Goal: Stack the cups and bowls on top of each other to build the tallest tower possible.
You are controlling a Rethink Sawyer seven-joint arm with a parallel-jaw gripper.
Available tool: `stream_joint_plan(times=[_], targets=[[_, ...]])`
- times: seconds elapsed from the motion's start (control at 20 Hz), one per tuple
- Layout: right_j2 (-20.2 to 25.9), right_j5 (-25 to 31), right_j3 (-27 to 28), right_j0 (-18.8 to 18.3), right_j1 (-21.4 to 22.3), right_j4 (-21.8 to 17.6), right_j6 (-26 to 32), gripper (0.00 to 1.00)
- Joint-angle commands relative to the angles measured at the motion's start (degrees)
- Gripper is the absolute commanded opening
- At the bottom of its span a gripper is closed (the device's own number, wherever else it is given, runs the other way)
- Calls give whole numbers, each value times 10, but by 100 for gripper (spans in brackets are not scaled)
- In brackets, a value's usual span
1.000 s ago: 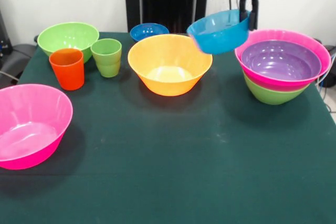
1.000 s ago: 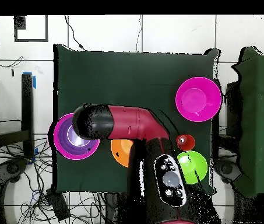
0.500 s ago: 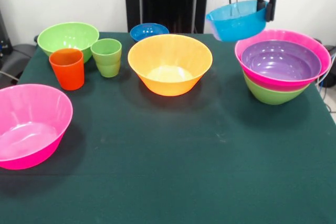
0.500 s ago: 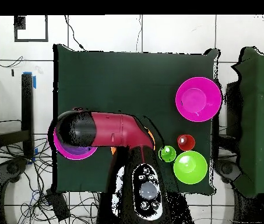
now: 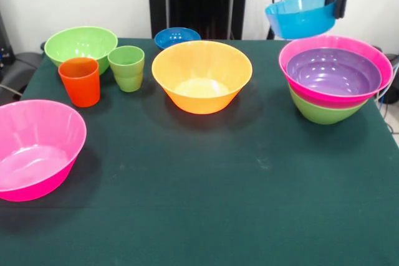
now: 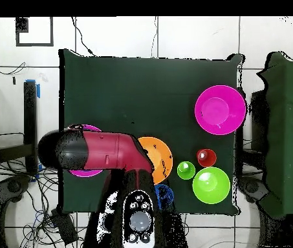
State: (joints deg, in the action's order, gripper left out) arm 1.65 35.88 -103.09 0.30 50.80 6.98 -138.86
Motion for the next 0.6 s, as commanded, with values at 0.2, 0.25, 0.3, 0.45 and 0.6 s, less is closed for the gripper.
stream_joint_plan(times=[0.2,0.25,0.3,0.45,0.6], targets=[[-24,-66,-45,59,-41,47,-176,0],[-25,-69,-45,63,-44,53,-179,0],[-25,-72,-44,67,-47,59,-181,0],[-28,-83,-36,83,-60,72,-200,0],[-32,-92,-28,99,-73,86,-212,0]])
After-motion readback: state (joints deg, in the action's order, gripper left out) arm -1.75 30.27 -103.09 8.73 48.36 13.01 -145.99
